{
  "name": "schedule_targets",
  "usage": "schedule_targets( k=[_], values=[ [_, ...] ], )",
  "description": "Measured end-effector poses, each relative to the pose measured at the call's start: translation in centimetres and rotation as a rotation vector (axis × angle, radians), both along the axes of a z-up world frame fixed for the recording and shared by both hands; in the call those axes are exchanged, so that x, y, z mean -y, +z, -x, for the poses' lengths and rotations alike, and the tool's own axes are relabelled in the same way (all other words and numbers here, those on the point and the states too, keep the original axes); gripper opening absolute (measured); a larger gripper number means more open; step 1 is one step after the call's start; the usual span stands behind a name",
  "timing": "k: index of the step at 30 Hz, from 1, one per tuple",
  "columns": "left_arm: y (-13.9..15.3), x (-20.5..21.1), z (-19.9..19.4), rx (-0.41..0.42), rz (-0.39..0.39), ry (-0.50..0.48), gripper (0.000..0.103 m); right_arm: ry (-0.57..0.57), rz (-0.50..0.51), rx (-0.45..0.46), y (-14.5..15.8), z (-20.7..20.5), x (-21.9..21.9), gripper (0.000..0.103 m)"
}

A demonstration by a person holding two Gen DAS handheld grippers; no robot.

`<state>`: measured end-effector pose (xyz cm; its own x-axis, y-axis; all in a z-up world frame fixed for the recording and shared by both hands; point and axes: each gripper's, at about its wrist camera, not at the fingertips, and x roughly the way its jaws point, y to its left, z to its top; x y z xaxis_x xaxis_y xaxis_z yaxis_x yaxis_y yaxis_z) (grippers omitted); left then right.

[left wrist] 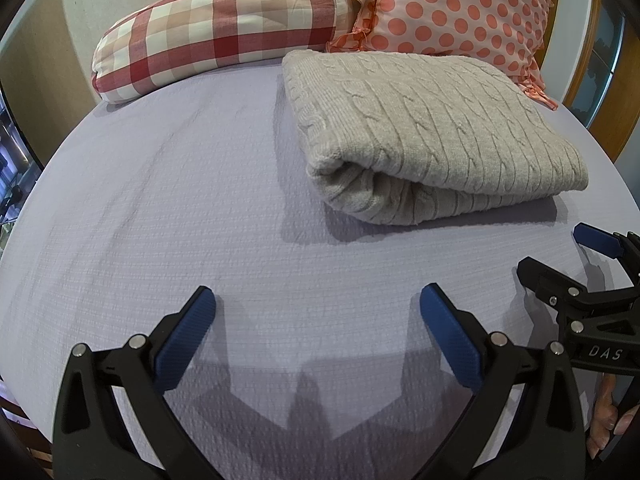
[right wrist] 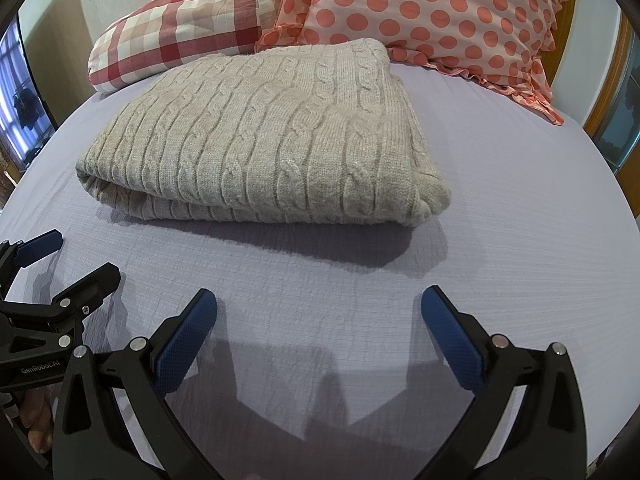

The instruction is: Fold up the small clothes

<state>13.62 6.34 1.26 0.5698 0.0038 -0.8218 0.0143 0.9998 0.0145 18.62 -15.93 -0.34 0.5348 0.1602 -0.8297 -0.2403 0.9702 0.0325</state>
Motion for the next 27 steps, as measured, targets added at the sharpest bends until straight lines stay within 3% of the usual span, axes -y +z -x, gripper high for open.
schedule_targets(
  k=[27],
  values=[
    [0.05, 0.01, -0.15, -0.013, 0.002, 0.003, 0.101, 0.0, 0.0, 0.0, 0.01, -0.01, 0.0, 0.102]
  ],
)
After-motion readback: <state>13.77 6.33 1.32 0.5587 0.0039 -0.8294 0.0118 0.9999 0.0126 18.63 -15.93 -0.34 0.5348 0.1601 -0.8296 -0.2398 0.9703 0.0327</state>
